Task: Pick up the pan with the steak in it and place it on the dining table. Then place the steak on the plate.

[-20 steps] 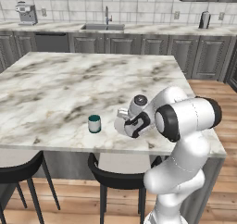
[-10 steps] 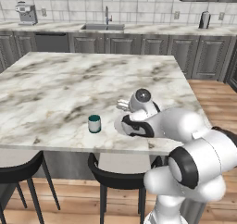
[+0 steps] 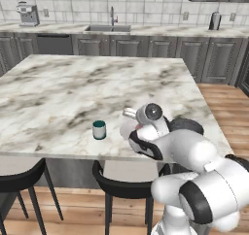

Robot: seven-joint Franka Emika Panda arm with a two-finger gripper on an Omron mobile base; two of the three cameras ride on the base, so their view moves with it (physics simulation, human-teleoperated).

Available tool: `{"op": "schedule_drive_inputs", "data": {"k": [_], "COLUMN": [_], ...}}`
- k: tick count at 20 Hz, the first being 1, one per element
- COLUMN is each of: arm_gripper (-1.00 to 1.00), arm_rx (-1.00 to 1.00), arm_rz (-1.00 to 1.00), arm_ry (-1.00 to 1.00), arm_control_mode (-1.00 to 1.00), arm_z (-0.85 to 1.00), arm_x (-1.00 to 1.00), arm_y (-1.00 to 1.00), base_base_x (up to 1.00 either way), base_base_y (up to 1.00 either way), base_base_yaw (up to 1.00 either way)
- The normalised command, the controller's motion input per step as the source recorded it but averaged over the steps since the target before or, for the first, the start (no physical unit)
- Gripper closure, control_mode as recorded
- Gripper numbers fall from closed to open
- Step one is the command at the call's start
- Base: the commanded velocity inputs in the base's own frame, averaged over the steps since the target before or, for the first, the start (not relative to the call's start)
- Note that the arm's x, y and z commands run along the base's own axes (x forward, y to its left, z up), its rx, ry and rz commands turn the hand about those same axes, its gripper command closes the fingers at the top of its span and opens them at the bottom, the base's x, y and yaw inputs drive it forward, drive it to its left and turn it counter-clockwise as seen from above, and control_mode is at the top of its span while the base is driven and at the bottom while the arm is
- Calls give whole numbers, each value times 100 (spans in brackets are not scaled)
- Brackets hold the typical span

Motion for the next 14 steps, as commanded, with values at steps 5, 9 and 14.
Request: {"op": "schedule_drive_inputs", "data": {"k": [5,9,14], "arm_gripper": [-100,-100,-100], "arm_rx": [-6,-3,1], "arm_rz": [5,4,3], "arm_ry": [-28,-17,0], "arm_control_mode": [-100,-100,-100], "arm_z": [26,54,81], "arm_x": [-66,-61,-45], "arm_y": [41,43,36], "base_base_x": [0,0,0], "base_base_y": [0,0,0], "base_base_yaw": [0,0,0]}}
